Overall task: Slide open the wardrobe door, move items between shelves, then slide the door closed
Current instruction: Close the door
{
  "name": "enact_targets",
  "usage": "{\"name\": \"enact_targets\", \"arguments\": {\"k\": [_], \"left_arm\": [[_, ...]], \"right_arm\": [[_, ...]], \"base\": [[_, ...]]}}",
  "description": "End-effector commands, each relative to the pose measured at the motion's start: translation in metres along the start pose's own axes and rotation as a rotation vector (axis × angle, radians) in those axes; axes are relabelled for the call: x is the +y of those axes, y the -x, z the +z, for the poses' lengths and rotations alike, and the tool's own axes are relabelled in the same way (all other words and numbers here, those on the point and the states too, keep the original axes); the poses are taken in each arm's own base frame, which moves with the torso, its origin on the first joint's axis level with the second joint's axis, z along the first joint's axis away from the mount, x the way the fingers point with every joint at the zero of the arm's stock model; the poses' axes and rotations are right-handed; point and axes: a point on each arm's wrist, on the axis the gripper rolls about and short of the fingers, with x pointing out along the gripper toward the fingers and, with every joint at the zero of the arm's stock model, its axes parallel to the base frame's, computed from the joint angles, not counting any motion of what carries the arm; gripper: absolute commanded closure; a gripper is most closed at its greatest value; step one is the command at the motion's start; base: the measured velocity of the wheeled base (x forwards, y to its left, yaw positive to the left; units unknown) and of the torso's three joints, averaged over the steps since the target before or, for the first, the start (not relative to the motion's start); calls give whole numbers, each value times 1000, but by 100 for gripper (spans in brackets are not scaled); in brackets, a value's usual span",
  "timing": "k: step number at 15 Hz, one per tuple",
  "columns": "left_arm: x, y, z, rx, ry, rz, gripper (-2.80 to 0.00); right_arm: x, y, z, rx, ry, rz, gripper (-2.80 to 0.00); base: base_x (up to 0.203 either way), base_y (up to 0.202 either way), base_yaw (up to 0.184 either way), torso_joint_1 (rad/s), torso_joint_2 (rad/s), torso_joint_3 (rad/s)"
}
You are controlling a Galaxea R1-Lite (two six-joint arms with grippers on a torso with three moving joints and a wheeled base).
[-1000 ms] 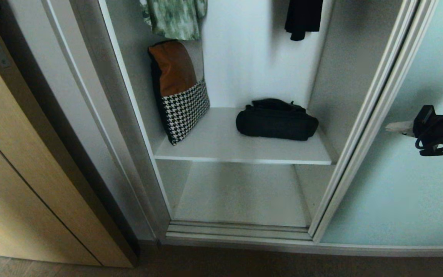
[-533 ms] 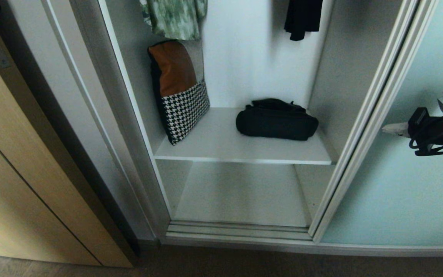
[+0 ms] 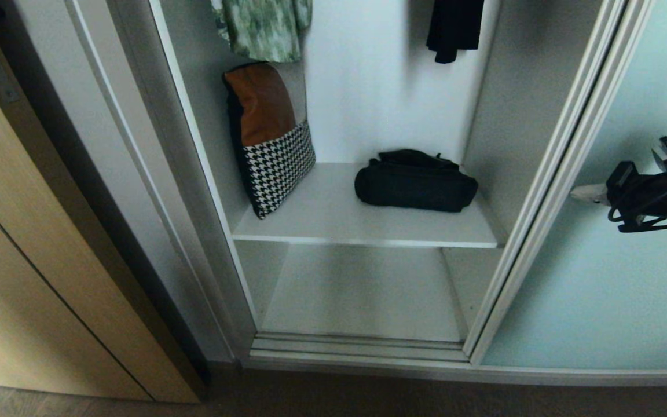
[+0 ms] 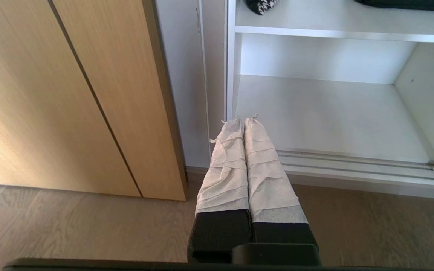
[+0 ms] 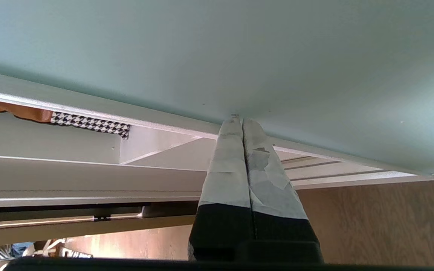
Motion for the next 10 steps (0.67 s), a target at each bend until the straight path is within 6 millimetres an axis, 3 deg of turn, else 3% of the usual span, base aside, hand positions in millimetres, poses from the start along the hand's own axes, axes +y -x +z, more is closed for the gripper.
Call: {"name": "enact_targets", "arguments": {"k": [1, 5, 10], "left_arm": [[0, 0, 0, 1, 0, 1, 0], [0, 0, 0, 1, -1, 1, 0], [0, 0, 0, 1, -1, 1, 0]], "right_arm": [[11, -4, -9, 30, 7, 25, 0], [41, -8, -31, 62, 38, 50, 0], [93, -14, -77, 120, 103, 85, 0]], "base": [[0, 0, 0, 0, 0, 0], [0, 0, 0, 0, 0, 0], [0, 0, 0, 0, 0, 0]]}}
